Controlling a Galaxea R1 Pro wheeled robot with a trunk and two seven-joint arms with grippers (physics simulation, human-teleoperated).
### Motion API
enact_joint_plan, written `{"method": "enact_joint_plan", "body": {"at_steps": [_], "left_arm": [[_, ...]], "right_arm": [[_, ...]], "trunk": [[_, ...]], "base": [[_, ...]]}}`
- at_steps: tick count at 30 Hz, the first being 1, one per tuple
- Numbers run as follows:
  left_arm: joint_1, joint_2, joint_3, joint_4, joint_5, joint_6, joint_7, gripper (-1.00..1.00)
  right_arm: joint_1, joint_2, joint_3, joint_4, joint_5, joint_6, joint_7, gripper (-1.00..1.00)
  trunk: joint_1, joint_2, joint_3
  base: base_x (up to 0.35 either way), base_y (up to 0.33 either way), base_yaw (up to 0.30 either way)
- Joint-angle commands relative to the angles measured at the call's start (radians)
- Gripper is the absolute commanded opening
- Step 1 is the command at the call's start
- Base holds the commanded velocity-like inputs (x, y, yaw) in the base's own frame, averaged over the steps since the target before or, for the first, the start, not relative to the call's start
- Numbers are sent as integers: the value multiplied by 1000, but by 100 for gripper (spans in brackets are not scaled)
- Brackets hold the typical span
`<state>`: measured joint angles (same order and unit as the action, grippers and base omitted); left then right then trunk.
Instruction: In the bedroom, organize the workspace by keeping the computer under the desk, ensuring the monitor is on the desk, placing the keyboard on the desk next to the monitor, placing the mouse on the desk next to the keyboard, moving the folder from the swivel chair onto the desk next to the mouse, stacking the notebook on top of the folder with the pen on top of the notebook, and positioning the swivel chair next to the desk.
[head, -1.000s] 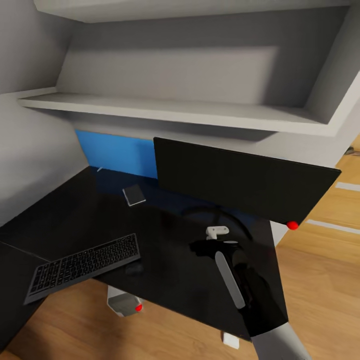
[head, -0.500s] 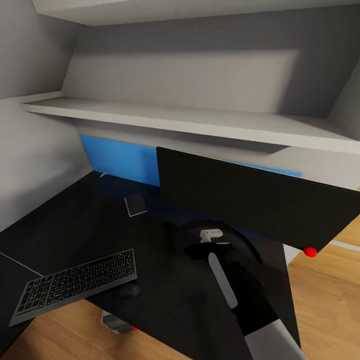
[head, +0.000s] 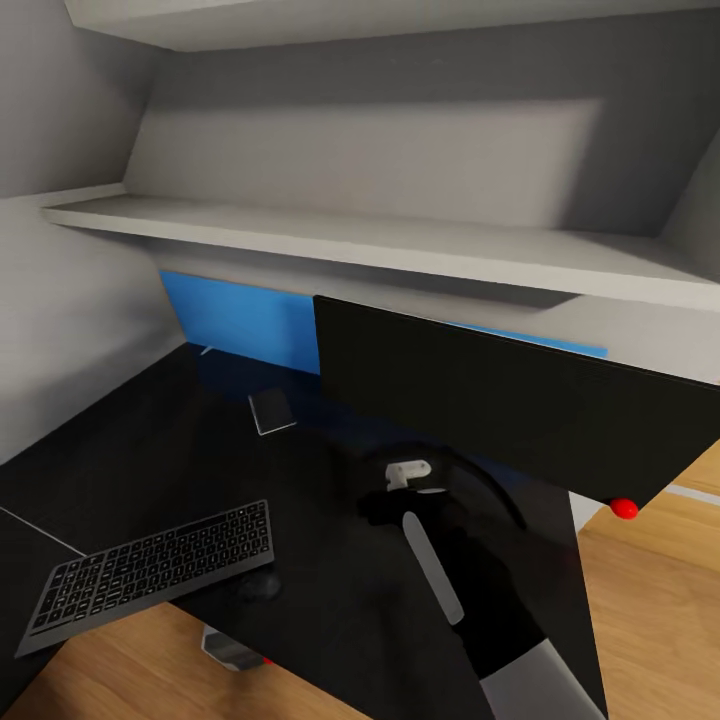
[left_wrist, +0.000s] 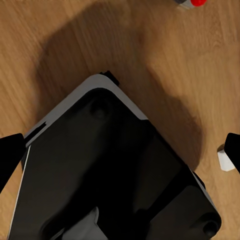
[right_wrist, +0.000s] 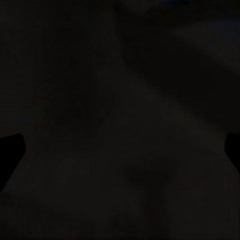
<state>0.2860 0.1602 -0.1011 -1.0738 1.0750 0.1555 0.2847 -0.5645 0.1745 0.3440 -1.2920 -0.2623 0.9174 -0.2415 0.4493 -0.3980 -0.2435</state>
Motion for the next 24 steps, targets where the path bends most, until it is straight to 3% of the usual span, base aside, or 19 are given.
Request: {"method": "enact_joint_plan", "body": {"at_steps": [1, 7, 10, 13, 24], "left_arm": [[0, 1, -2, -3, 8, 1, 8, 100], [2, 1, -2, -14, 12, 0, 10, 100], [2, -8, -6, -10, 11, 0, 9, 100], [2, -11, -7, -9, 11, 0, 9, 100], [2, -14, -8, -8, 4, -2, 8, 100]], "right_arm": [[-1, 0, 2, 1, -10, 3, -10, 100], [-3, 0, 12, 28, -18, 4, -12, 100], [-22, 0, 14, 82, -75, 2, -12, 100], [-31, 0, 15, 100, -97, 1, -13, 100], [-72, 0, 10, 191, -127, -10, -20, 100]], "trunk": [[1, -2, -2], [1, -2, -2], [1, -2, -2], [1, -2, -2], [1, -2, -2]], "base": [[2, 0, 1], [0, 0, 70], [0, 0, 234], [0, 0, 260], [0, 0, 276]]}}
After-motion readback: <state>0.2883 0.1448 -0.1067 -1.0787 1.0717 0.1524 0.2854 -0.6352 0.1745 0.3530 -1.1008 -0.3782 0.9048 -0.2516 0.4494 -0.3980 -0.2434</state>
